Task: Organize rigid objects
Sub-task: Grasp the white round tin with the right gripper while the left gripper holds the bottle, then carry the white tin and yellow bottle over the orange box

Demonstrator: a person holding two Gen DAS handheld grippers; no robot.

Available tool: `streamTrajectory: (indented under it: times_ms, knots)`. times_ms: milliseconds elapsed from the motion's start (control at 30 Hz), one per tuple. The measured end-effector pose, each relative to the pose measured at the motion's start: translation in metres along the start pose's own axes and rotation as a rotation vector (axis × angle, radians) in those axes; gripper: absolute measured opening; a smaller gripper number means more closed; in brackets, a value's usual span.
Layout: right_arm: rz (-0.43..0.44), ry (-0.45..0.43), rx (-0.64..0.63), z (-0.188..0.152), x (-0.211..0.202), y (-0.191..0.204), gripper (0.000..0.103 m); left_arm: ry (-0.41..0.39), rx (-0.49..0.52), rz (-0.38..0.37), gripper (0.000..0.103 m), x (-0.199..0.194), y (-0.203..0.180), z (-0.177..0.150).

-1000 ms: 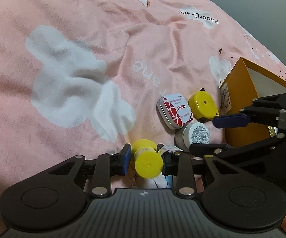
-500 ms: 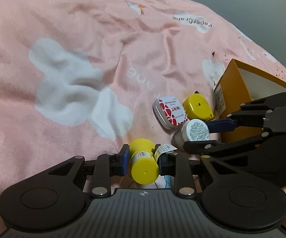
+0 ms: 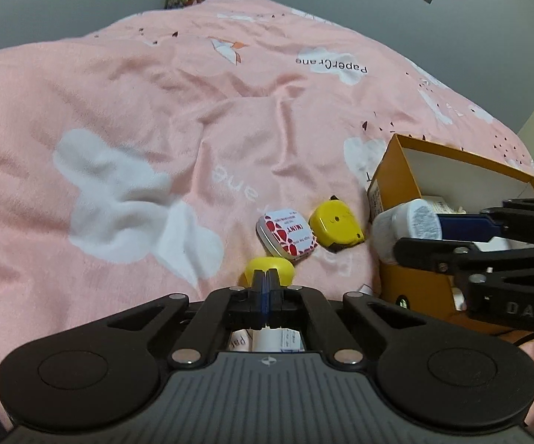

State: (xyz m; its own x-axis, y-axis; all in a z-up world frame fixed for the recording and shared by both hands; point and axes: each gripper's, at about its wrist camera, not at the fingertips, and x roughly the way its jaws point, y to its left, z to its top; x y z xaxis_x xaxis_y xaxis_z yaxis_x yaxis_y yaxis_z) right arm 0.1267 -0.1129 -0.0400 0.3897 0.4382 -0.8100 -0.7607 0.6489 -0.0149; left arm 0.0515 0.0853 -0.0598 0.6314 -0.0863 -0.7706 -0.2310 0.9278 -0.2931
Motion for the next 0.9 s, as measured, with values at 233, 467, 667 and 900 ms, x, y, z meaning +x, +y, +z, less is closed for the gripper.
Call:
streamTrajectory:
  times_ms: [233,467,667,900]
  knots:
    - [-0.039,-0.072,0.066,-0.009,-0.027,-0.009,0.039,0.145,-0.005,-0.011,0.027,0.0,0.012,0.003]
    - [-0.142,-0.119,0.192,-0.024,-0.056,-0.047,0.039,0.202,0.001,-0.022,0.044,0.019,0.002,0.003]
    - [-0.214,-0.09,0.294,-0.048,-0.059,-0.081,0.039,0.229,0.05,0.048,0.044,0.046,-0.007,0.004]
    - [-0.26,-0.035,0.4,-0.068,-0.055,-0.12,0.039,0.255,0.059,0.054,0.027,0.066,-0.011,0.005]
